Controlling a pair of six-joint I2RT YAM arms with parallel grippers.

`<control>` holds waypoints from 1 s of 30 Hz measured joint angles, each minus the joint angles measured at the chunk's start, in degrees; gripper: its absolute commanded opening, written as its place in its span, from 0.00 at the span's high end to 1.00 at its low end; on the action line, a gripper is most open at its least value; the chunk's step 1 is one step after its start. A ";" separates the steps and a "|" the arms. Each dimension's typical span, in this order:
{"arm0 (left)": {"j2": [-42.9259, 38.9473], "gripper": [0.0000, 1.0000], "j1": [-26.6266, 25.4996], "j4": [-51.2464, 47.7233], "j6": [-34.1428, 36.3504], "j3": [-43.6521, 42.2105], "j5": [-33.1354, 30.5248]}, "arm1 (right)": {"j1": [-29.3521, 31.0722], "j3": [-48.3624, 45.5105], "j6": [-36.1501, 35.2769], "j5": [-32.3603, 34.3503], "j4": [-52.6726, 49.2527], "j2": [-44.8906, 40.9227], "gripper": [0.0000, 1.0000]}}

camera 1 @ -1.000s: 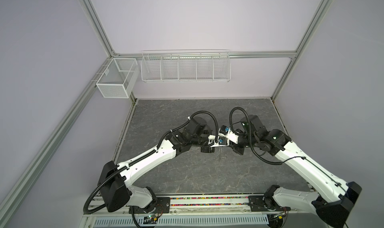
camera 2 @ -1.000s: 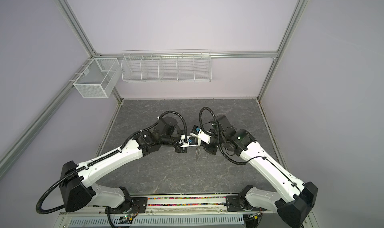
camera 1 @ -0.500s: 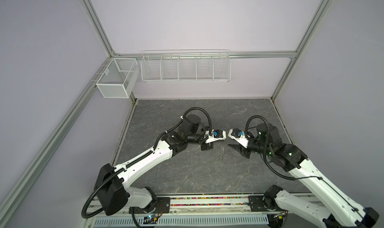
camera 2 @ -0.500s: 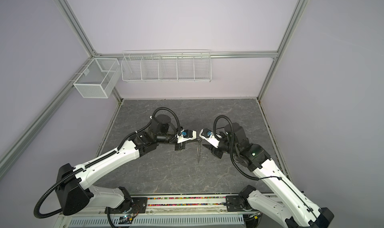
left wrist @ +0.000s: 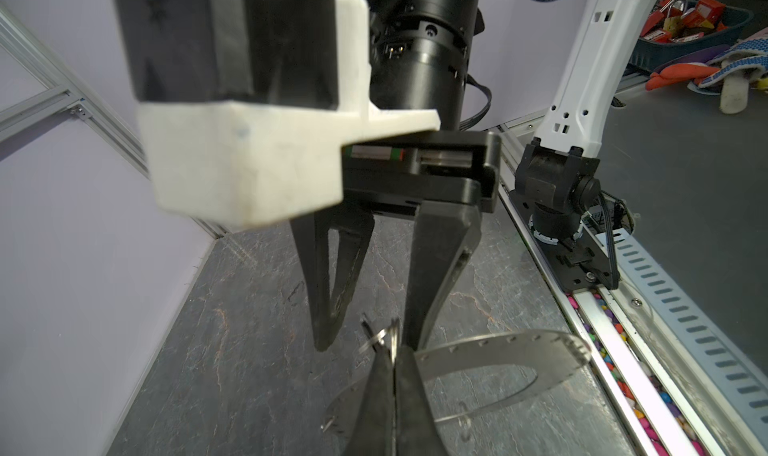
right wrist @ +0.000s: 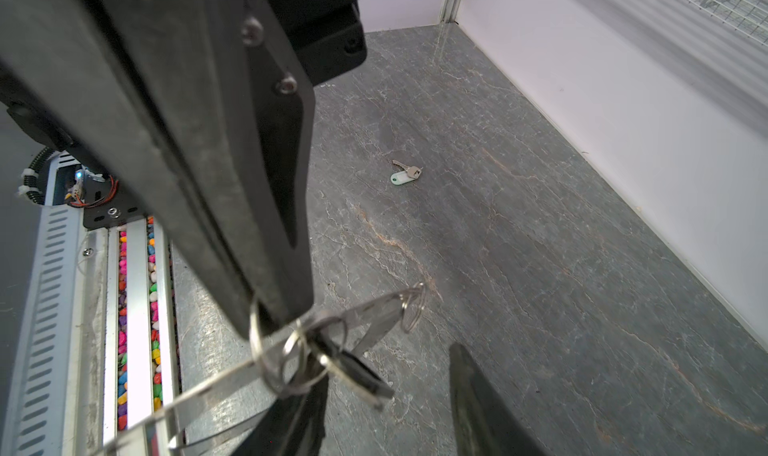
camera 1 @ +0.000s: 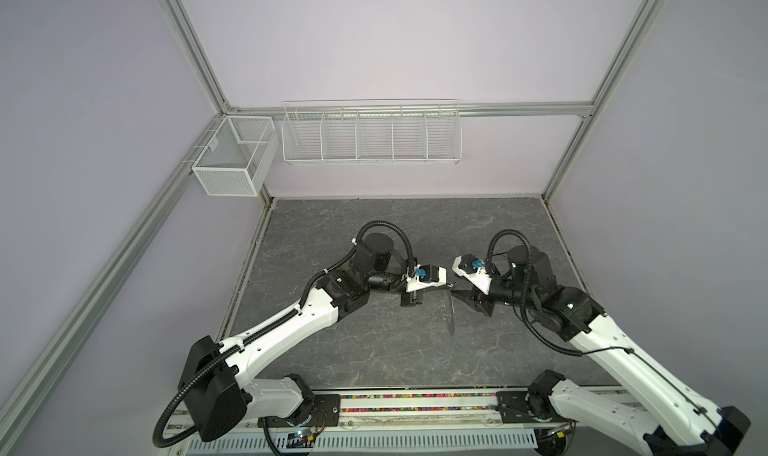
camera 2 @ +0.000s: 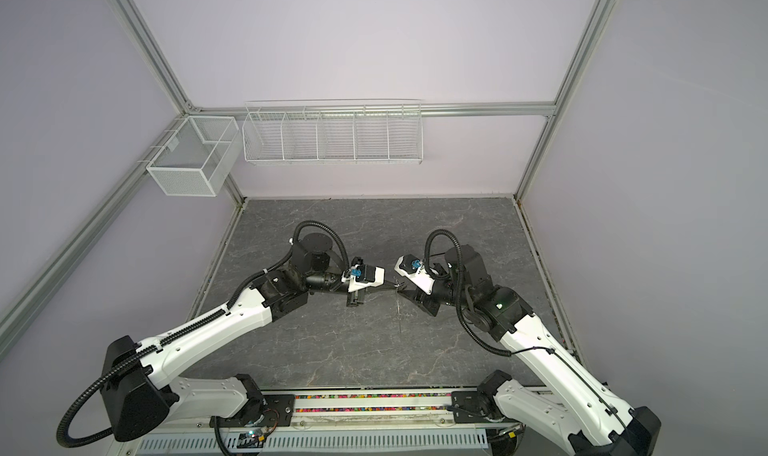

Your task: Put the keys on the keyring

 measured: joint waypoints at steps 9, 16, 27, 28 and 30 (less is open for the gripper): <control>-0.70 1.00 0.00 1.16 0.02 -0.72 -0.59 | 0.00 -0.55 0.37 -4.11 0.72 -1.07 0.76; -1.99 1.00 0.00 2.16 0.00 -1.18 -2.54 | -0.04 -0.68 -0.04 -3.69 -0.11 -1.95 0.89; -2.03 1.00 0.00 3.63 -0.83 -2.05 -4.17 | -0.04 -0.68 -0.44 -2.14 -0.11 -2.62 0.88; -2.03 1.00 0.00 3.69 -0.83 -2.05 -4.17 | -0.04 -0.68 -0.48 -2.16 -0.11 -2.62 0.91; -2.01 1.00 0.00 3.93 -0.85 -2.05 -4.17 | -0.04 -0.68 -0.50 -2.25 -0.07 -2.62 0.93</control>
